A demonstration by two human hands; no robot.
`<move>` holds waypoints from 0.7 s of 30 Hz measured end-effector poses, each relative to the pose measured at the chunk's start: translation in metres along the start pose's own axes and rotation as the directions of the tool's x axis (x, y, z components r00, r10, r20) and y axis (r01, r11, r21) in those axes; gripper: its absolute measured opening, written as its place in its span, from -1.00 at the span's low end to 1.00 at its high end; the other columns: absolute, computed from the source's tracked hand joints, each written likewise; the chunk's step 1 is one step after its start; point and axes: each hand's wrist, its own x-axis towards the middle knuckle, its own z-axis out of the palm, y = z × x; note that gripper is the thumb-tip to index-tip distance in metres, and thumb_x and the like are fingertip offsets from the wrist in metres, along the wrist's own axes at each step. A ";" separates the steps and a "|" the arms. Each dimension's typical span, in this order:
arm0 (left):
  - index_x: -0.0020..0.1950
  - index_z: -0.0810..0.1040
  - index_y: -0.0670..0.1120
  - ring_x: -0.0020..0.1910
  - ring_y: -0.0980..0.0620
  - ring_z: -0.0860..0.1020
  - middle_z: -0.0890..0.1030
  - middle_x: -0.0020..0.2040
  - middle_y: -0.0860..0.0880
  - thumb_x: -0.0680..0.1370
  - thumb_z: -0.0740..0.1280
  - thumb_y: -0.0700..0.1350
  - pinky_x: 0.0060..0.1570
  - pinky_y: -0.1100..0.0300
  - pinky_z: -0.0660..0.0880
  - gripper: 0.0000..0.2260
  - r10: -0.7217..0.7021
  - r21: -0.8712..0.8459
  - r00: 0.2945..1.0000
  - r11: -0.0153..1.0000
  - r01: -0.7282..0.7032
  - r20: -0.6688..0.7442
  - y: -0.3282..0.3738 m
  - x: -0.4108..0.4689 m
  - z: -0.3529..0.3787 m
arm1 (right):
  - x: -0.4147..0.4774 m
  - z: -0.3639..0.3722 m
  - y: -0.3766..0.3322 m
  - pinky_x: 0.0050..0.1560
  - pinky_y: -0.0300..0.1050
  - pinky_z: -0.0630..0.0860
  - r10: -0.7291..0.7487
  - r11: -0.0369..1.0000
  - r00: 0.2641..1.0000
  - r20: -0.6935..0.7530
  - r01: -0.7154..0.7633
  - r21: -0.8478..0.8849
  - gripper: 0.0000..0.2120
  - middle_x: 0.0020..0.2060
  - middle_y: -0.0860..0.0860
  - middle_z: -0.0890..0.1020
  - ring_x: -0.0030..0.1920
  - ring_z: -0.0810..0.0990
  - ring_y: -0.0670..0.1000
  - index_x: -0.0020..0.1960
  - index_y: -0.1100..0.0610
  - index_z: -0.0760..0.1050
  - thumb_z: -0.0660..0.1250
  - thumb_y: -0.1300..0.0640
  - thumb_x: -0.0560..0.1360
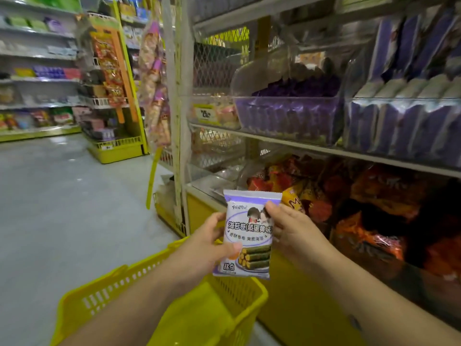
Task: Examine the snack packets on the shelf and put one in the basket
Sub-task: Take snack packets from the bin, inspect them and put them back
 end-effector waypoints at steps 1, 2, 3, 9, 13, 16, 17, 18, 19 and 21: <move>0.36 0.35 0.00 0.08 -0.06 0.65 0.68 0.10 0.03 0.51 0.34 -0.38 -0.08 0.02 0.62 -0.50 0.007 0.008 1.000 1.000 -0.007 -0.016 -0.001 0.001 0.001 | 0.001 -0.002 0.001 0.06 0.02 0.58 0.001 1.000 1.000 0.005 -0.001 0.011 -0.63 0.05 0.14 0.68 0.07 0.66 0.12 0.13 0.16 0.60 0.33 -0.04 0.43; 0.37 0.35 -0.01 0.08 -0.06 0.65 0.68 0.11 0.02 0.51 0.34 -0.38 -0.05 0.01 0.62 -0.50 0.014 0.016 0.999 1.000 -0.014 -0.029 -0.002 0.002 0.002 | 0.002 -0.004 0.001 0.06 0.02 0.57 0.000 1.000 1.000 0.002 0.000 0.027 -0.65 0.04 0.14 0.69 0.04 0.67 0.11 0.11 0.16 0.61 0.34 -0.01 0.42; 0.36 0.35 -0.01 0.07 -0.06 0.66 0.68 0.11 0.02 0.51 0.34 -0.38 -0.04 0.00 0.63 -0.50 0.020 0.026 0.999 0.999 -0.019 -0.040 -0.003 0.004 0.003 | 0.003 -0.005 0.002 0.03 0.01 0.55 -0.003 0.999 1.000 -0.012 0.004 0.043 -0.68 0.03 0.15 0.69 0.01 0.67 0.10 0.08 0.16 0.62 0.34 0.01 0.41; 0.25 0.44 0.05 0.02 -0.01 0.67 0.69 0.07 0.03 0.51 0.38 -0.28 -0.07 0.09 0.63 -0.62 0.062 0.066 0.995 0.996 -0.057 -0.084 -0.009 0.008 0.012 | 0.002 -0.008 0.004 -0.08 -0.04 0.51 0.001 0.990 0.995 -0.099 0.013 0.139 -0.83 -0.15 0.16 0.70 -0.15 0.63 0.07 -0.12 0.18 0.68 0.34 0.15 0.39; 0.07 0.62 0.01 -0.01 0.01 0.67 0.71 0.00 -0.04 0.45 0.35 0.02 -0.02 0.05 0.62 -0.77 0.122 0.021 0.975 0.993 -0.120 -0.184 -0.002 0.010 0.018 | -0.003 -0.005 0.008 -0.33 -0.25 0.49 0.025 0.998 0.994 -0.104 -0.019 0.064 -0.78 -0.27 0.10 0.67 -0.26 0.61 -0.02 -0.18 0.24 0.67 0.29 0.18 0.51; -0.01 0.66 -0.08 -0.08 -0.04 0.69 0.72 -0.09 -0.11 0.56 0.31 -0.10 0.03 -0.06 0.60 -0.86 0.128 0.033 0.954 0.992 -0.124 -0.272 0.001 0.009 0.017 | -0.009 0.000 0.013 -0.30 -0.25 0.52 0.040 0.999 0.995 -0.093 -0.038 0.024 -0.77 -0.18 0.14 0.70 -0.24 0.64 0.01 -0.12 0.26 0.65 0.31 0.12 0.51; 0.02 0.65 -0.11 -0.07 -0.05 0.69 0.72 -0.09 -0.11 0.57 0.30 -0.12 0.02 -0.04 0.61 -0.85 0.123 0.041 0.954 0.992 -0.116 -0.273 0.001 0.008 0.016 | -0.010 0.001 0.013 -0.29 -0.23 0.54 0.043 0.999 0.995 -0.089 -0.042 0.011 -0.76 -0.17 0.15 0.71 -0.24 0.66 0.00 -0.12 0.23 0.67 0.30 0.09 0.52; 0.04 0.65 -0.12 -0.07 -0.05 0.69 0.72 -0.09 -0.11 0.58 0.29 -0.11 0.00 -0.01 0.61 -0.83 0.116 0.047 0.956 0.993 -0.108 -0.268 0.001 0.007 0.016 | -0.011 0.003 0.013 -0.28 -0.22 0.55 0.051 0.999 0.995 -0.088 -0.051 0.003 -0.74 -0.16 0.16 0.72 -0.24 0.67 0.00 -0.12 0.21 0.67 0.29 0.06 0.53; 0.05 0.64 -0.13 -0.07 -0.04 0.69 0.72 -0.09 -0.11 0.59 0.28 -0.10 -0.03 0.03 0.62 -0.82 0.110 0.045 0.959 0.994 -0.102 -0.262 0.001 0.005 0.016 | -0.012 0.003 0.013 -0.26 -0.20 0.56 0.056 0.998 0.995 -0.086 -0.057 -0.009 -0.71 -0.16 0.17 0.72 -0.24 0.68 -0.01 -0.13 0.20 0.68 0.28 0.03 0.53; 0.02 0.65 -0.14 -0.09 -0.04 0.69 0.72 -0.10 -0.14 0.59 0.27 -0.08 -0.06 0.05 0.63 -0.80 0.092 0.023 0.960 0.996 -0.089 -0.265 0.003 0.004 0.016 | -0.013 0.001 0.011 -0.22 -0.19 0.56 0.052 0.997 0.997 -0.065 -0.056 -0.049 -0.67 -0.15 0.15 0.72 -0.20 0.68 -0.01 -0.13 0.17 0.68 0.28 -0.05 0.50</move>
